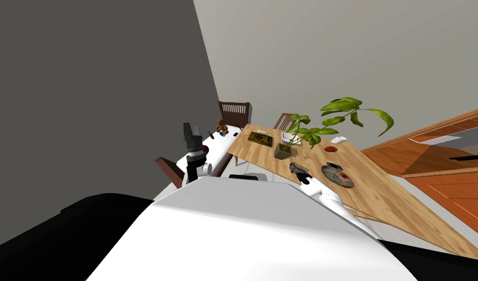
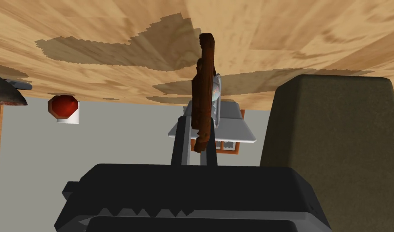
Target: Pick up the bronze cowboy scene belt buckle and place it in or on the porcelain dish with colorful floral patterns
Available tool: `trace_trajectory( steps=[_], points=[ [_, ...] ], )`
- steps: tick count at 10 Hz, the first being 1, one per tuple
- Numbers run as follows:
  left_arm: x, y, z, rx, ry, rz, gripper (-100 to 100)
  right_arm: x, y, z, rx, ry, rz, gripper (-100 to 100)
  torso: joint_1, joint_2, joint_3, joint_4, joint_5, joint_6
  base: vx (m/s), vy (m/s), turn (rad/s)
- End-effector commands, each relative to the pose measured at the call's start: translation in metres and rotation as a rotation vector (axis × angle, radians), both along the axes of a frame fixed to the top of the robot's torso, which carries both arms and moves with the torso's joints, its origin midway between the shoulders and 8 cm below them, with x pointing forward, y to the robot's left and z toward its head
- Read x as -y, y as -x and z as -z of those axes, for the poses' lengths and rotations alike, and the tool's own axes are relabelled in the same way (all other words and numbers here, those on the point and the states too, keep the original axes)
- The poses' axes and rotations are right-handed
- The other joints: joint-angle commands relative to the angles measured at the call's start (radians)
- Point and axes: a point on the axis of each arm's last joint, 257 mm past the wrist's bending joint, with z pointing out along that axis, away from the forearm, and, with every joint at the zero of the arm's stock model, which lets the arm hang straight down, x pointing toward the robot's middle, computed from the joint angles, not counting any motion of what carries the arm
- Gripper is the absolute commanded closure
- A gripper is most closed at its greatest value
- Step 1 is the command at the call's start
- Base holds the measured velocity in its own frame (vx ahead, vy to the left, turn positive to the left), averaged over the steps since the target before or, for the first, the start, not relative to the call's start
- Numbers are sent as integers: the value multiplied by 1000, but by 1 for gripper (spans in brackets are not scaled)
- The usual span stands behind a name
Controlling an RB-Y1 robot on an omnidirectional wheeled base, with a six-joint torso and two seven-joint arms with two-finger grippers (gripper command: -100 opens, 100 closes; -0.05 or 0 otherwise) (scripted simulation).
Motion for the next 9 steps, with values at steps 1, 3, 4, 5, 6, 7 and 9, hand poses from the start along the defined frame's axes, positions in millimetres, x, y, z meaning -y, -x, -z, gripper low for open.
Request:
trace_trajectory(
  steps=[1, 3, 4, 5, 6, 7, 9],
  points=[
    [0, 0, 0, 0, 0, 0, 0, 0, 0, 0, 0, 0, 0, 100, 0, 0, 0, 0, 0, 0, 0, 0, 0],
    [0, 0, 0, 0, 0, 0, 0, -1, 0, 0, 0, 0, -2, 100, -1, -1, 0, 0, 0, 0, 0, 0, 0],
    [0, 0, 0, 0, 0, 0, 0, 0, 0, 0, 0, 0, -1, 0, -1, -1, 0, 0, -1, 0, 0, 0, 0],
    [0, 0, 0, 0, 0, 0, 0, 0, 1, -5, 2, -2, -3, 100, -1, -1, -1, 0, -1, 0, -14, 30, -26],
    [0, 0, 0, 0, 0, 0, 0, 1, 2, -8, 2, -2, -5, 100, 0, 0, 0, 0, 0, 0, -29, 46, -37],
    [0, 0, 0, 0, 0, 0, 0, 1, 3, -10, 1, -2, -7, 100, 2, 1, 1, 0, 0, 0, -26, 45, -27],
    [0, 0, 0, 0, 0, 0, 0, 2, 3, -9, 1, -1, -4, 0, 0, 0, 0, 0, -1, -1, -5, 10, -6]
  ],
)
